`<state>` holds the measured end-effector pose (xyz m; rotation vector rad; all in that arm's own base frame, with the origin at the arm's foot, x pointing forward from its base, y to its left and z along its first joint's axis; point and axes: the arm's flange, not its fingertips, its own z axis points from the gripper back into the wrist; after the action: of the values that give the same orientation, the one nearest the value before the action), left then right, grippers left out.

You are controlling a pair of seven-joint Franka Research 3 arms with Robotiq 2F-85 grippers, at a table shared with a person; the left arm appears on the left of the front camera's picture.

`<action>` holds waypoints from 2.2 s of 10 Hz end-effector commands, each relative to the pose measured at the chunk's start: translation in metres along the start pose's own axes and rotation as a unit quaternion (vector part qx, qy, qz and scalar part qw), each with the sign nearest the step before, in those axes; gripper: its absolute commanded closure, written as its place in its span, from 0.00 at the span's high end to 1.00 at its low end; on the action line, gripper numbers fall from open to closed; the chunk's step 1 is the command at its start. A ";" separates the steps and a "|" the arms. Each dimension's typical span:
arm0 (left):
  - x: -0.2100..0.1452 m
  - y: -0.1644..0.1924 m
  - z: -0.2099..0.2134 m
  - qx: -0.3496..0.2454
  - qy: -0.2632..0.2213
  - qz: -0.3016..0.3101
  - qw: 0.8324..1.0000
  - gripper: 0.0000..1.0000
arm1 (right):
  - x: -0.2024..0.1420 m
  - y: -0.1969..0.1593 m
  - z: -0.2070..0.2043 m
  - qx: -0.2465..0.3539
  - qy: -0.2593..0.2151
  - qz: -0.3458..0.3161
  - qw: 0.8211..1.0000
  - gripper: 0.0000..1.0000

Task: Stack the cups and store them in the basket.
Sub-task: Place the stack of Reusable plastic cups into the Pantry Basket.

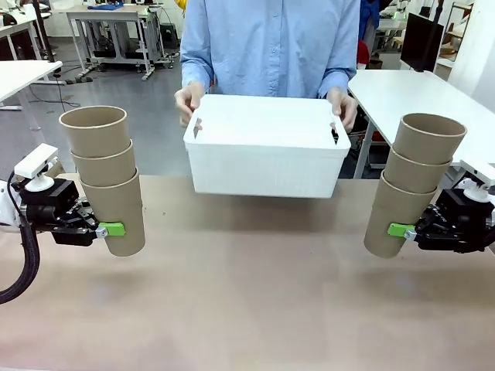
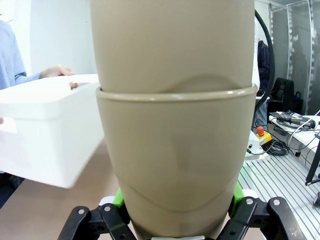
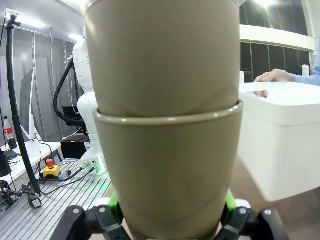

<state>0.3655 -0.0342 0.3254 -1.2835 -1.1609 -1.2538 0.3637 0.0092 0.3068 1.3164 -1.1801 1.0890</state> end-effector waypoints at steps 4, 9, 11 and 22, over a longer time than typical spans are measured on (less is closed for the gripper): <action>0.005 -0.001 0.000 -0.001 -0.004 -0.001 1.000 0.84 | 0.006 0.001 0.000 0.002 -0.002 0.001 1.000 0.85; 0.005 -0.001 0.000 -0.001 -0.004 -0.001 1.000 0.84 | 0.006 0.001 0.000 0.002 -0.002 0.001 1.000 0.85; 0.005 -0.001 0.000 -0.001 -0.004 -0.001 1.000 0.84 | 0.006 0.001 0.000 0.002 -0.002 0.001 1.000 0.85; 0.005 -0.001 0.000 -0.001 -0.004 -0.001 1.000 0.84 | 0.006 0.001 0.000 0.002 -0.002 0.001 1.000 0.85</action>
<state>0.3655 -0.0342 0.3254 -1.2835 -1.1609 -1.2538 0.3637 0.0092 0.3068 1.3164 -1.1801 1.0890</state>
